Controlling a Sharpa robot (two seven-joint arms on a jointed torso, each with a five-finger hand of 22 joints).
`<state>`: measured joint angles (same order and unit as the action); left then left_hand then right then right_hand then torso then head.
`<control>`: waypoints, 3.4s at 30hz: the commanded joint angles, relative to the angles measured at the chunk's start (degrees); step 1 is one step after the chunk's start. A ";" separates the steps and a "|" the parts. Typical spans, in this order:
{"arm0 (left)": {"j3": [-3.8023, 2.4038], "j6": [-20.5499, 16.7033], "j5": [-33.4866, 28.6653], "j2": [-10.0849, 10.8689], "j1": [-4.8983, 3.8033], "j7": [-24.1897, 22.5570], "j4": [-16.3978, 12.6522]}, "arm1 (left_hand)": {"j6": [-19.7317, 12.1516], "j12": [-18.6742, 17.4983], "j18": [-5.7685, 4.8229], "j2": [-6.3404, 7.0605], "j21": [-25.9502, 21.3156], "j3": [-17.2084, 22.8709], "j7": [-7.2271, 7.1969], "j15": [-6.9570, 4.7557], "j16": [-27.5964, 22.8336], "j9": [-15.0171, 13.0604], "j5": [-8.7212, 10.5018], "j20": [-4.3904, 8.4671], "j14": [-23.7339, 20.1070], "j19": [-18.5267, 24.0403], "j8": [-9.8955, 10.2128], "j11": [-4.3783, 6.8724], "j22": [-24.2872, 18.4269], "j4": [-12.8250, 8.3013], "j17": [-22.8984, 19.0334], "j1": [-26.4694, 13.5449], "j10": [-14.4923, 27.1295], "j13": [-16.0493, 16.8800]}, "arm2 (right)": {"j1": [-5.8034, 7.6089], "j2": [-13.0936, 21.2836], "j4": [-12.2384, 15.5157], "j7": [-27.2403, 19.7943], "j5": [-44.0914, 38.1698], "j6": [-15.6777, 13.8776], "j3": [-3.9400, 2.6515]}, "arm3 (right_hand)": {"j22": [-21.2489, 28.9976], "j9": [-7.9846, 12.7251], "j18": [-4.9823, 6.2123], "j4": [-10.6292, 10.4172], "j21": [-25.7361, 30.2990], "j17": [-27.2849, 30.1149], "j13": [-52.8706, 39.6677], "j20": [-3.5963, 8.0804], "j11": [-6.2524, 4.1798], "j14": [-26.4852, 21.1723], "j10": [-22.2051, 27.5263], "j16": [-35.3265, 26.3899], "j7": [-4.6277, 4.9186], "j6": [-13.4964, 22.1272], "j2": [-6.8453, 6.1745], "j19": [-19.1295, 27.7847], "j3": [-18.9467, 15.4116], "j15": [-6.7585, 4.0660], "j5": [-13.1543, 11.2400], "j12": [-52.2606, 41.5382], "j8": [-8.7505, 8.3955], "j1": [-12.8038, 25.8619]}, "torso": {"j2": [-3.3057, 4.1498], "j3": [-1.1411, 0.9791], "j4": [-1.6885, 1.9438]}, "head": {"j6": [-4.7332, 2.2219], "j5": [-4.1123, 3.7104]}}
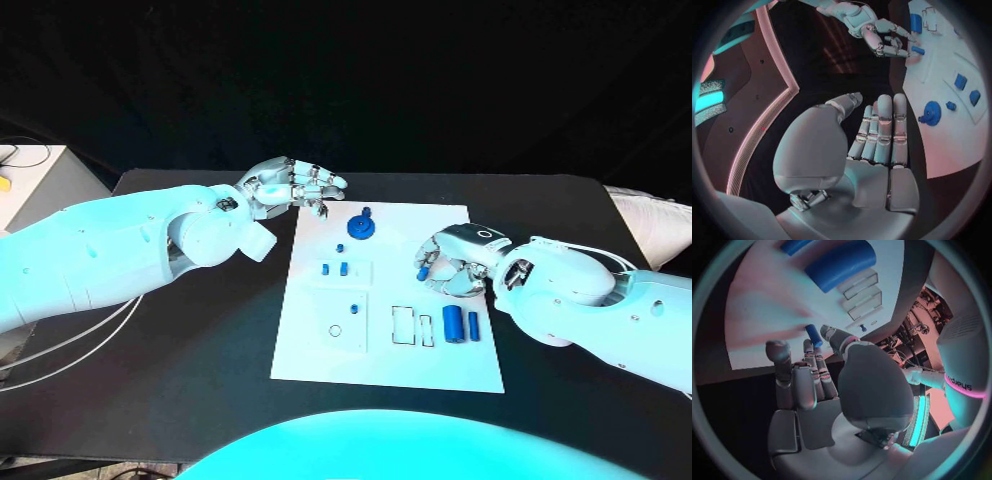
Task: Assemble the parts on the task board
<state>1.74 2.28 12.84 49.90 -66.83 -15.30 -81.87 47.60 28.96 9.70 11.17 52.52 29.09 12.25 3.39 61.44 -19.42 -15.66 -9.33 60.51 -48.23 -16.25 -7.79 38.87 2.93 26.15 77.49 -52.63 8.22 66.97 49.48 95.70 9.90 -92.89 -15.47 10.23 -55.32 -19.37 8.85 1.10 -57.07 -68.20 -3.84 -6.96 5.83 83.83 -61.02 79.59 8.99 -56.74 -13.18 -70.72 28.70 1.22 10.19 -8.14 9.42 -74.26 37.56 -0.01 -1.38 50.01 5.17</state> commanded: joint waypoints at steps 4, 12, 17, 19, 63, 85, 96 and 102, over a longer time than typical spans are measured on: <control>-0.02 1.00 -0.12 0.00 0.00 -0.43 -0.22 | -0.29 -0.13 0.82 -0.44 -0.31 -0.20 -0.03 0.29 -0.18 0.07 0.06 0.03 0.04 -0.28 0.11 -0.26 -0.09 0.19 -0.07 -0.01 0.28 -0.09 | -0.32 -0.45 -0.23 0.95 -1.48 0.10 0.02 | -0.29 -0.10 -1.03 -0.62 0.16 -0.23 -0.07 0.15 -0.03 1.63 -0.74 0.52 -0.02 -0.75 0.93 -0.67 0.42 -0.17 -0.12 -0.46 0.25 -0.47 | 0.03 -0.06 -0.03 | -0.01 0.08; -0.01 1.09 -0.12 0.05 0.00 -0.41 -0.23 | -0.32 -0.07 0.81 -0.49 -0.42 -0.26 0.02 0.34 -0.19 0.04 0.04 0.00 0.03 -0.35 -0.05 -0.30 -0.18 0.30 -0.08 -0.02 0.24 -0.11 | -0.61 -0.70 -0.25 0.86 -1.27 -1.20 0.03 | -0.90 -0.20 -1.15 -2.06 -0.23 -0.25 -0.13 0.29 -0.27 1.69 -2.08 0.66 -0.25 -1.76 1.75 -1.21 1.44 -0.30 -0.48 -1.02 0.42 0.02 | -0.01 -0.06 -0.12 | -0.01 0.15; -0.01 1.17 -0.12 0.05 0.00 -0.45 -0.24 | -0.32 -0.07 0.81 -0.49 -0.42 -0.26 0.02 0.34 -0.19 0.04 0.04 0.00 0.03 -0.35 -0.05 -0.30 -0.18 0.30 -0.08 -0.02 0.24 -0.11 | -0.71 -0.85 -0.40 1.08 -1.21 -1.74 0.03 | -1.21 -0.28 -1.22 -2.55 -0.44 -0.41 -0.19 0.42 -0.49 1.76 -2.93 0.79 -0.41 -2.16 1.70 -1.47 1.77 -0.47 -0.79 -1.36 0.51 0.14 | 0.01 -0.04 -0.08 | -0.01 0.19; -0.01 1.19 -0.12 0.05 0.00 -0.45 -0.25 | -0.32 -0.07 0.81 -0.49 -0.42 -0.26 0.02 0.34 -0.19 0.04 0.04 0.00 0.03 -0.35 -0.05 -0.30 -0.18 0.30 -0.08 -0.02 0.24 -0.11 | -0.78 -0.97 -0.50 1.27 -1.25 -2.01 0.03 | -1.25 -0.33 -1.22 -2.70 -0.43 -0.49 -0.23 0.48 -0.59 1.79 -3.29 0.85 -0.48 -2.35 1.69 -1.52 1.91 -0.54 -0.95 -1.49 0.57 0.12 | 0.02 -0.04 -0.07 | -0.01 0.15; 0.00 1.21 -0.12 0.01 0.08 -0.37 -0.10 | -0.41 0.00 0.81 -0.53 -0.60 -0.37 0.02 0.38 -0.20 0.01 0.02 -0.05 0.02 -0.44 -0.28 -0.32 -0.32 0.46 -0.09 -0.02 0.25 -0.14 | -0.74 0.33 4.42 5.43 -4.53 -8.61 -0.22 | -3.74 -3.29 -1.64 -1.22 -1.81 -1.21 -1.49 2.24 -2.64 2.08 -10.05 1.51 -1.90 -6.40 3.86 -3.04 6.98 -2.42 -5.69 -1.97 3.85 -3.82 | -0.13 0.03 -0.09 | -0.01 0.32; 0.01 1.60 -0.13 -0.75 0.35 -0.67 0.15 | -0.38 0.06 0.82 -0.53 -0.68 -0.42 -0.04 0.37 -0.19 -0.02 0.03 -0.06 0.02 -0.49 -0.45 -0.28 -0.38 0.50 -0.09 0.03 0.21 -0.15 | -2.27 -4.31 9.52 3.01 -2.64 -11.96 -0.48 | -4.04 -3.37 -1.65 -0.50 -1.98 -1.26 -1.59 2.24 -2.53 2.10 -10.28 1.56 -1.67 -6.08 3.32 -3.04 7.43 -2.37 -4.92 -1.58 3.62 -4.05 | -0.01 0.01 -0.09 | -0.01 1.98; 0.01 1.77 -0.13 -0.97 0.36 -0.65 0.19 | -0.21 0.13 0.83 -0.58 -0.75 -0.43 -0.16 0.33 -0.20 -0.08 0.04 -0.06 0.01 -0.53 -0.67 -0.21 -0.43 0.49 -0.09 0.15 0.14 -0.14 | -4.92 -9.75 7.76 1.24 -2.98 -11.16 -0.06 | -3.83 -3.37 -1.59 -0.32 -1.74 -1.05 -1.61 2.24 -2.49 2.06 -10.29 1.48 -1.61 -6.03 3.23 -2.89 7.52 -2.35 -4.81 -1.49 3.57 -4.11 | -0.04 0.09 0.00 | -0.01 2.60; 0.01 1.77 -0.13 -1.00 0.36 -0.49 0.18 | -0.10 0.15 0.84 -0.58 -0.78 -0.45 -0.21 0.30 -0.20 -0.12 0.06 -0.05 0.00 -0.56 -0.82 -0.18 -0.46 0.49 -0.09 0.21 0.14 -0.15 | -5.85 -11.23 6.67 0.88 -3.30 -10.76 0.13 | -3.74 -3.37 -1.56 -0.22 -1.64 -0.99 -1.61 2.23 -2.47 2.04 -10.29 1.45 -1.59 -6.00 3.19 -2.81 7.56 -2.34 -4.77 -1.44 3.54 -4.15 | -0.02 0.01 -0.01 | -0.01 3.14</control>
<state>1.77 2.86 12.83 49.01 -66.47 -15.29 -81.62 47.61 28.96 9.70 11.17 52.08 28.78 12.24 3.39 61.44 -19.49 -15.66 -9.54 60.51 -48.44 -16.93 -7.79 38.49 3.24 26.15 77.49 -52.63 8.14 61.25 38.40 102.55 12.04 -95.65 -26.54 10.36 -59.13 -22.70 7.98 0.52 -58.91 -69.24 -4.90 -4.80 5.02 83.82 -69.21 80.93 7.05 -62.96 -10.40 -73.69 36.30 -0.83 5.11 -9.25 13.06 -77.54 37.56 0.06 -1.39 50.01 8.07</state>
